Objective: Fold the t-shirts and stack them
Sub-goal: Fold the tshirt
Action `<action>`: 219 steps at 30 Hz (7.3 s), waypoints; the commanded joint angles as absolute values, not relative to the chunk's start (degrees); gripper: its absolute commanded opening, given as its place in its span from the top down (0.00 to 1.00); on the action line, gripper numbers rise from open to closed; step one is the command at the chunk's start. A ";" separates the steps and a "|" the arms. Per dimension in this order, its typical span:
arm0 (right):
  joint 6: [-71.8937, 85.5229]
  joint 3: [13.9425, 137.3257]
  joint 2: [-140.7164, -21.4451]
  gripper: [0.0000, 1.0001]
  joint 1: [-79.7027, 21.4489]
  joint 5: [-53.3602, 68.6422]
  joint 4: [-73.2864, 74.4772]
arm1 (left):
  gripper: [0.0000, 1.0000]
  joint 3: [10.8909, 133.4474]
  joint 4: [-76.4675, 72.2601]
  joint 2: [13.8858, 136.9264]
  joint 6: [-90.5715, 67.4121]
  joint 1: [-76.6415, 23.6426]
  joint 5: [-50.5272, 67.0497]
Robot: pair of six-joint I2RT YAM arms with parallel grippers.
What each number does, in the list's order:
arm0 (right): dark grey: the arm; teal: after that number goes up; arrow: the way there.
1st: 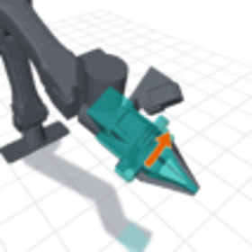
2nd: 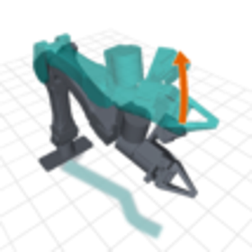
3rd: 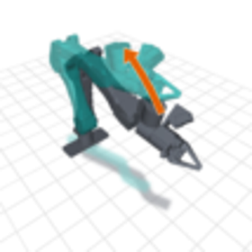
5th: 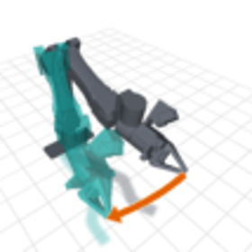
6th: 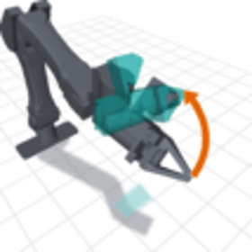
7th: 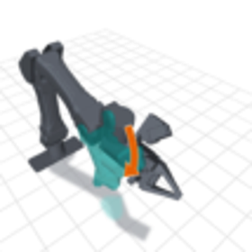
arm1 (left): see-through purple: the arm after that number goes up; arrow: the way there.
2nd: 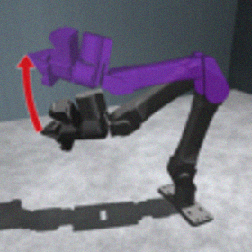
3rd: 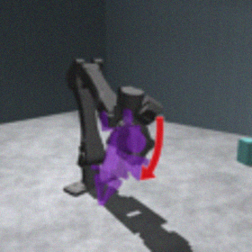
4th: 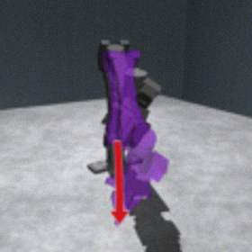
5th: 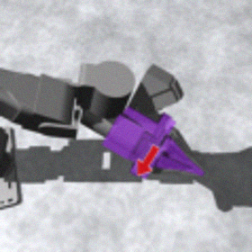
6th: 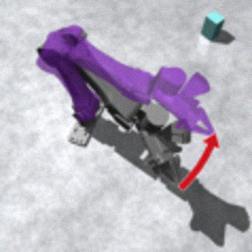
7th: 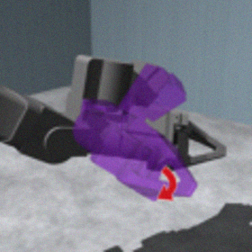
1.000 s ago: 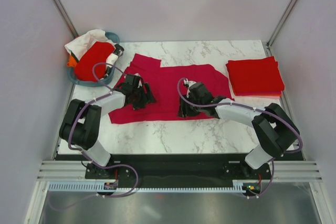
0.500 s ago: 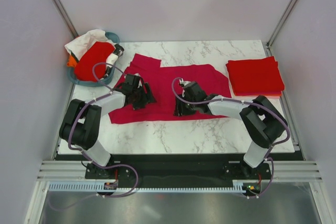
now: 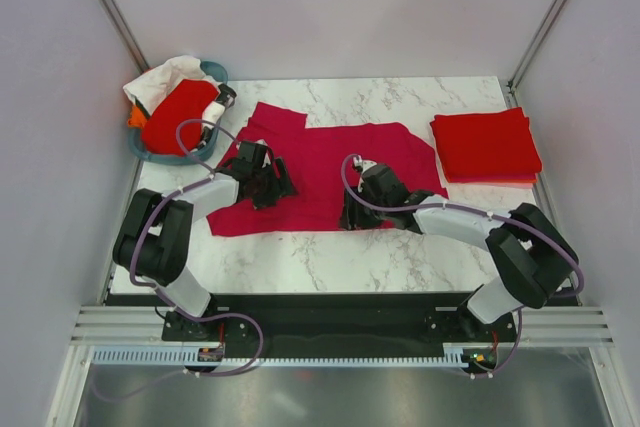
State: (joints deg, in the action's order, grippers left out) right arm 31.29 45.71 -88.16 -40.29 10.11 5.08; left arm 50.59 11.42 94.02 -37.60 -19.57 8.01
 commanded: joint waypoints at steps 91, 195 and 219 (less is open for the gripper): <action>42.36 39.37 -76.72 1.00 -22.59 -34.28 21.09 | 0.17 26.28 13.09 62.85 -46.49 -3.96 -2.63; 18.55 92.81 -120.67 0.27 -10.46 -10.72 21.88 | 0.21 79.98 8.26 102.92 -36.48 -9.23 15.73; 16.61 89.91 -121.81 0.78 -20.21 -35.40 22.59 | 0.22 77.61 8.00 100.81 -34.01 -13.97 12.83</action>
